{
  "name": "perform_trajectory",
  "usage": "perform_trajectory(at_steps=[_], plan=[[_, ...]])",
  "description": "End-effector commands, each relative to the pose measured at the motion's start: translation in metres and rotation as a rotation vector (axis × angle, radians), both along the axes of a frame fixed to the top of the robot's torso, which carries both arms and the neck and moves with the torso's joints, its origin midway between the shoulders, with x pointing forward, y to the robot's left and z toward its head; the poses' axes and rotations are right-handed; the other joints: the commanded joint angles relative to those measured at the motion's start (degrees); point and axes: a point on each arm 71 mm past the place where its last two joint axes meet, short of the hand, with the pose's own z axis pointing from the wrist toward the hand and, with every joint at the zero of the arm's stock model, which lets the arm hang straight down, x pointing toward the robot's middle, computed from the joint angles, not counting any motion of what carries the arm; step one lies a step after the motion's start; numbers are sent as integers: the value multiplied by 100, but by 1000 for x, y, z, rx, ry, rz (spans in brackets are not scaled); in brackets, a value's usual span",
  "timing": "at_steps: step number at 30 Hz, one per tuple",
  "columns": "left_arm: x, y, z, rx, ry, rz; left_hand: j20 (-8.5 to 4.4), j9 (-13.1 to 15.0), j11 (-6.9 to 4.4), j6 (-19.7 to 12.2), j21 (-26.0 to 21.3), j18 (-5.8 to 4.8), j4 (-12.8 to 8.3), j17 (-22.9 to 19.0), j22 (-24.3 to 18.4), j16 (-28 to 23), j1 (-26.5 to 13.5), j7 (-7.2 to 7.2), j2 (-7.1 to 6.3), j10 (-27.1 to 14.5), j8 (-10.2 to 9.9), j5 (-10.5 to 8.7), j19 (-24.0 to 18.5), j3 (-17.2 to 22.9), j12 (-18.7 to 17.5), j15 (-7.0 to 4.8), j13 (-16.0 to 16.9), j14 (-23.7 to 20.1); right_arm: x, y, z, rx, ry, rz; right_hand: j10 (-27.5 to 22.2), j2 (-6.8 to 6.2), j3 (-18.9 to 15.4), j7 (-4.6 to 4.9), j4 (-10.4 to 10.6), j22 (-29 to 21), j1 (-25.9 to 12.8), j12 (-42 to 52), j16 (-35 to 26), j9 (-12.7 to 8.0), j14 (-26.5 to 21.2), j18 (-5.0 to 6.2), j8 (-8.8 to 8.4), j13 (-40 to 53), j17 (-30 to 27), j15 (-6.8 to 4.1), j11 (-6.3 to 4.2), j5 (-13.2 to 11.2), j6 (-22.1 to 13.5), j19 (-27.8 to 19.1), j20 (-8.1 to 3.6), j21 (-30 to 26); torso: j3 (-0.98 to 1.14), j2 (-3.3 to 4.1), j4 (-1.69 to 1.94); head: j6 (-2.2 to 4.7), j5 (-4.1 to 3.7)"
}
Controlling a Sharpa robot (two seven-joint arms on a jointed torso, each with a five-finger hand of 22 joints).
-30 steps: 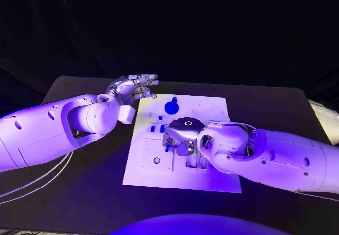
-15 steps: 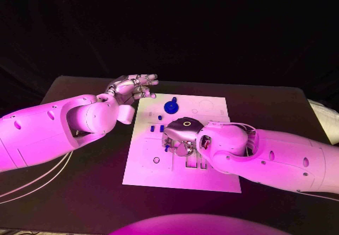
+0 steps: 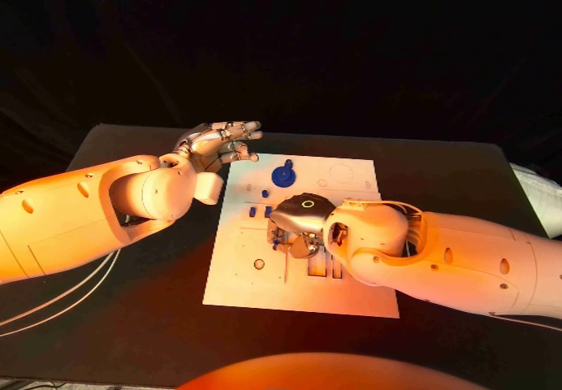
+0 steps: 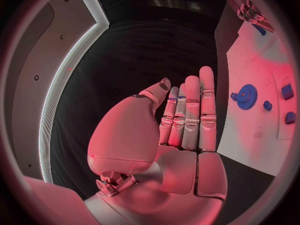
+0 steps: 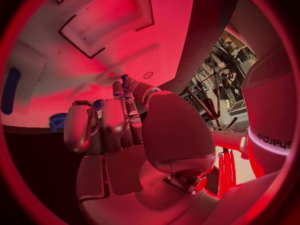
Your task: Assemble the parts on the task board
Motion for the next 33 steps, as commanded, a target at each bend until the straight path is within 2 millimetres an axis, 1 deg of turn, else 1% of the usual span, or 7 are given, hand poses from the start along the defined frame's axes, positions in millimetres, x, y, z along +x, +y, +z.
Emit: perform_trajectory(at_steps=[1,7,14,24,27,30,33], plan=[[-1,-2,1,-8,-11,-19,0,-5,-1,-40,-15,107,9,-5,-5,19,-3,-7,32,-55,33,-19,21,-33,16,0,6,-41,0,0,-4,-41,6,-2,20,-5,-35,19,17,-5,-45,-8,12,4,148,76,24,1,-9,38,28,1,10,13,45,-13,0,-2,3,-8,3],[-1,-2,1,-7,-10,-20,0,-5,-1,-40,-15,107,9,-5,-5,19,-3,-7,32,-55,33,-19,21,-33,16,0,6,-41,1,1,-5,-41,3,-3,11,-16,-53,18,27,-8,-72,-15,13,3,146,77,19,-1,-11,38,29,-2,1,10,47,-15,3,2,2,-26,13],[-1,-2,1,-7,-9,-20,-1,-6,-1,-43,-23,107,3,-12,-13,22,10,-7,38,-62,39,-19,24,-44,27,0,6,-45,1,2,-6,-30,4,-2,-229,-164,-196,57,87,-21,-243,-62,21,-51,138,79,-15,-19,-16,63,75,72,-222,-5,64,-25,3,0,-2,-35,17],[-1,-2,1,-5,-8,-20,-1,-6,-1,-43,-23,107,3,-12,-13,22,10,-7,38,-62,39,-19,24,-44,27,0,6,-45,2,1,-5,-11,-8,-14,-546,-269,-377,93,106,-118,-300,-45,1,-98,119,98,-3,-18,-61,130,145,84,-389,-61,118,-79,6,0,-3,-35,13],[-1,-2,1,-5,-7,-20,-1,-6,-1,-43,-23,107,3,-12,-13,22,10,-7,38,-62,39,-19,24,-44,27,0,6,-45,3,-1,-4,9,-23,-22,-838,-300,-500,111,93,-507,-281,-34,-253,-127,17,180,-5,-12,-370,173,178,81,-532,-295,150,-307,8,0,-2,-30,9],[-1,-2,1,-5,-6,-20,-1,-6,-1,-43,-23,107,3,-12,-13,22,10,-7,38,-62,39,-19,24,-44,27,0,6,-45,3,-3,-1,37,-38,-28,-1113,-322,-663,91,94,-920,-261,0,-484,-136,-55,260,-3,-2,-638,197,221,64,-683,-529,181,-570,10,1,-2,-28,2],[0,-1,1,-5,-5,-19,-1,-6,0,-46,-27,107,1,-16,-17,22,16,-6,43,-67,42,-19,26,-50,32,0,6,-48,1,-8,1,61,-47,-32,-1140,-326,-717,95,101,-980,-258,34,-528,-132,-64,270,2,5,-688,196,224,62,-691,-555,187,-614,11,-3,-3,-24,-2]])
